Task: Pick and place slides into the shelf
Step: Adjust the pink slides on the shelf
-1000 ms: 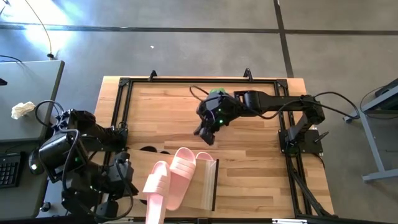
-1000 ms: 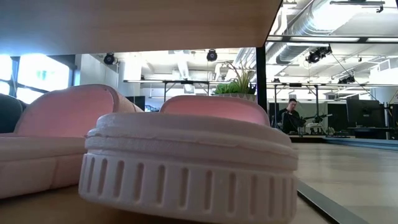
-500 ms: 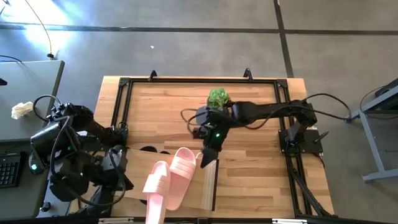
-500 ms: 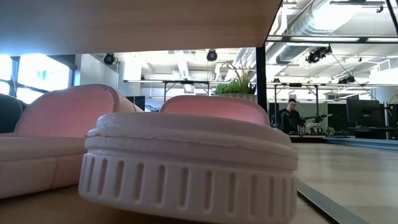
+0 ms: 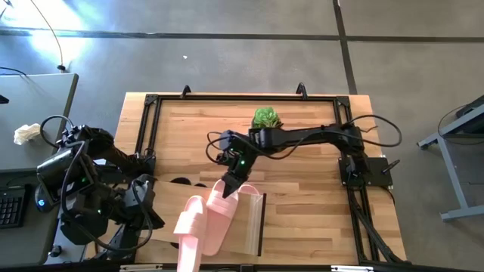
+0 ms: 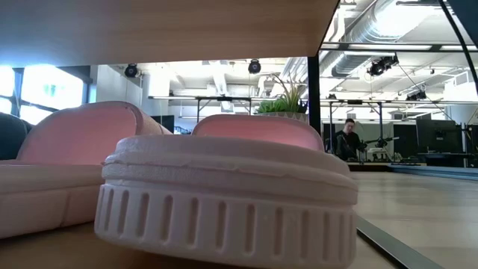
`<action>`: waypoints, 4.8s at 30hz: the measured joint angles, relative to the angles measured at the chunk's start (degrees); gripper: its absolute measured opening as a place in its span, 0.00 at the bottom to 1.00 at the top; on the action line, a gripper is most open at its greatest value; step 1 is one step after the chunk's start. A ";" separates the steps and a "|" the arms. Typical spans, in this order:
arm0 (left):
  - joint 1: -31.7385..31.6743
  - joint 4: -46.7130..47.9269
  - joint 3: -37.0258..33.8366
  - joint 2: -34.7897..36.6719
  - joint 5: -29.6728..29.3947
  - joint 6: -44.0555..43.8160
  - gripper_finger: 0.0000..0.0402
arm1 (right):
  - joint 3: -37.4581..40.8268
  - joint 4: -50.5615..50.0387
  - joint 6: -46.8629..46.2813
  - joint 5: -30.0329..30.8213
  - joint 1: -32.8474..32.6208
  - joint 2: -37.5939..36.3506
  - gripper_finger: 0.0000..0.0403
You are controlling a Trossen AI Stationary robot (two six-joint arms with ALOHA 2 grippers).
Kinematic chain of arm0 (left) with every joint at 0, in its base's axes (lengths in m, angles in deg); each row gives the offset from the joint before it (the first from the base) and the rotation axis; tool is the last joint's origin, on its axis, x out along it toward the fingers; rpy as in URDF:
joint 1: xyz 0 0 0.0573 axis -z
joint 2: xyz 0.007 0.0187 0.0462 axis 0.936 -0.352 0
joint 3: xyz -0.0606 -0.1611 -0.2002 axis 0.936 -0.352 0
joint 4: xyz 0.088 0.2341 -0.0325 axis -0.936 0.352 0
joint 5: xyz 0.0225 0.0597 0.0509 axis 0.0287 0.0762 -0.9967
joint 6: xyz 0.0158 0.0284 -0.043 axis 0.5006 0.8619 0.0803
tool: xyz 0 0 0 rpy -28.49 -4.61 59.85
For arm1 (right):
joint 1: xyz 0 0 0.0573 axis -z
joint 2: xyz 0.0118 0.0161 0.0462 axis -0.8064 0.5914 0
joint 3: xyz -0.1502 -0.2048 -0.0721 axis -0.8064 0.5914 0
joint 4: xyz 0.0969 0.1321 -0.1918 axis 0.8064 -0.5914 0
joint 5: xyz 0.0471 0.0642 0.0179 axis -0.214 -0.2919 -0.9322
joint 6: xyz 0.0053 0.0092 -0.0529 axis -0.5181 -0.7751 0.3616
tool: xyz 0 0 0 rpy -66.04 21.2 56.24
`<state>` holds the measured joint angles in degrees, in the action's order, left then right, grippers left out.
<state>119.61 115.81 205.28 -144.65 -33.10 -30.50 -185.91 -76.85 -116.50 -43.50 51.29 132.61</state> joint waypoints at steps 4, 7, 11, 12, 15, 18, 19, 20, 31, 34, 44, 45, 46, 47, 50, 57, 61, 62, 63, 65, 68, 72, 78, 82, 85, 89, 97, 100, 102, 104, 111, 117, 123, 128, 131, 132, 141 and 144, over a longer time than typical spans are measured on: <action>0.00 0.06 -0.71 -0.02 0.10 0.04 0.05 | 0.00 0.03 0.51 0.27 -0.62 1.03 0.52; 0.00 0.05 -0.71 -0.02 0.59 0.15 0.05 | 0.00 -0.03 0.88 0.35 -0.97 1.79 0.52; 0.00 0.05 -0.71 -0.02 0.63 0.70 0.05 | 0.00 0.21 1.09 0.89 -1.17 2.01 0.52; 0.00 0.05 -0.71 -0.02 0.64 0.87 0.05 | 0.00 0.24 1.14 0.99 -1.23 2.01 0.52; 0.00 0.05 -0.71 -0.04 0.65 0.90 0.05 | 0.00 0.06 2.13 1.27 -0.95 1.84 0.52; 0.00 0.05 -0.71 -0.04 0.66 0.91 0.05 | 0.00 -0.03 2.03 2.27 -0.42 1.33 0.52; 0.00 0.05 -0.71 -0.04 0.63 0.94 0.05 | 0.00 0.07 1.99 2.27 -0.35 1.31 0.52; 0.00 0.05 -0.71 -0.04 0.63 0.97 0.05 | 0.00 -0.01 2.02 2.35 -0.28 1.31 0.52; 0.00 0.05 -0.71 -0.04 0.63 1.03 0.05 | 0.00 -0.55 2.07 2.36 -3.12 1.96 0.44; 0.00 0.05 -0.71 -0.04 0.63 1.04 0.05 | 0.00 -0.50 2.10 2.37 -3.47 2.39 0.39; 0.00 0.05 -0.71 -0.04 0.42 1.03 0.05 | 0.02 -0.51 3.23 -1.16 -2.19 2.49 0.13; 0.00 0.05 -0.71 -0.04 0.43 1.03 0.05 | 0.02 -0.53 3.49 -1.90 -1.97 2.49 0.10; 0.00 0.05 -0.71 -0.04 0.42 1.03 0.05 | 0.02 -0.51 3.54 -2.69 -1.66 2.49 0.06; 0.00 0.05 -0.71 -0.04 0.42 1.03 0.05 | 0.02 -0.45 3.60 -3.76 -1.35 2.49 0.03; 0.00 0.05 -0.71 -0.04 0.42 1.03 0.05 | 0.02 -0.51 4.11 -6.82 -0.36 2.49 0.02; 0.00 0.05 -0.71 -0.04 0.42 1.21 0.05 | 0.02 -1.93 4.56 -13.07 1.61 2.49 0.01; 0.00 0.05 -0.71 -0.04 0.42 1.97 0.05 | 0.02 -5.28 5.01 -17.61 2.62 2.49 0.00; 0.00 0.05 -0.71 -0.04 0.42 2.33 0.05 | 0.02 -6.28 5.05 -18.38 2.76 2.49 0.00; 0.00 0.05 -0.71 -0.04 0.43 2.52 0.05 | 0.02 -7.42 5.13 -19.38 2.86 2.49 0.00; 0.00 0.05 -0.71 -0.04 0.45 2.98 0.05 | 0.02 -9.93 6.57 -21.23 2.75 2.49 0.00; 0.01 0.05 -0.71 -0.04 0.47 5.98 0.05 | 0.02 -12.90 8.85 -21.09 2.51 2.47 0.00; 0.04 0.00 -0.78 -0.48 1.55 10.62 0.05 | 0.02 -13.82 10.22 -21.08 2.45 2.47 0.00; -1.06 -0.28 -6.73 -3.40 -0.46 9.18 0.05 | 0.02 -14.46 11.10 -23.58 2.40 2.42 0.00; -1.99 -0.08 -11.01 -6.16 -2.35 5.03 0.05 | 0.02 -14.43 11.72 -23.74 2.40 2.40 0.00; -2.25 -1.71 -11.56 -8.20 -3.75 1.27 0.03 | 0.02 -14.35 12.32 -24.32 2.03 2.40 0.00; -2.21 -7.48 -11.57 -10.81 -3.13 1.02 0.01 | 0.02 -14.30 12.55 -24.70 0.43 2.40 0.00; -2.21 -6.38 -11.55 -17.33 -0.02 -2.80 0.00 | 0.02 -11.04 12.72 -24.44 -1.86 2.42 0.00; -2.25 -3.62 -11.57 -19.24 0.00 -5.99 0.00 | 0.02 -8.18 12.52 -24.16 -2.40 2.73 0.00; -2.27 -2.10 -11.57 -20.12 -0.02 -8.40 0.00 | 0.02 -6.75 12.43 -23.58 -2.68 2.73 0.00; -2.27 -1.05 -11.57 -20.93 -0.07 -10.12 0.00 | 0.02 -5.88 12.53 -23.08 -2.75 2.73 0.00; -2.72 0.00 -11.79 -21.64 -0.89 -11.42 0.00 | 0.02 -0.98 12.51 -20.61 -3.30 2.73 0.00; -5.14 0.06 -13.35 -21.66 -0.83 -8.98 0.00 | 0.02 -0.77 12.52 -19.31 -3.97 2.73 0.00; -7.34 0.05 -14.57 -21.65 0.42 -5.62 0.00 | 0.02 -0.53 12.59 -18.05 -4.26 2.73 0.00; -8.39 0.05 -14.57 -21.64 0.33 -3.34 0.00 | 0.02 -0.59 13.92 -17.38 -4.09 2.73 0.00; -8.99 0.05 -14.57 -21.64 0.26 -3.03 0.00 | 0.02 -0.63 14.01 -17.22 -3.93 2.73 0.00; -9.08 0.06 -14.57 -21.64 0.20 -2.92 0.00 | 0.02 -0.64 14.01 -17.19 -3.96 2.73 0.00; -11.06 0.07 -14.57 -21.64 -0.96 -1.46 0.00 | 0.02 -0.70 14.03 -17.18 -3.31 2.73 0.00; -11.80 0.05 -14.57 -21.64 -0.90 -1.38 0.00 | 0.02 -0.70 14.03 -17.16 -2.64 2.73 0.00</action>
<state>107.80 115.85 190.71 -166.29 -34.00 -31.88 -185.88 -77.55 -102.47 -60.65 48.64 135.34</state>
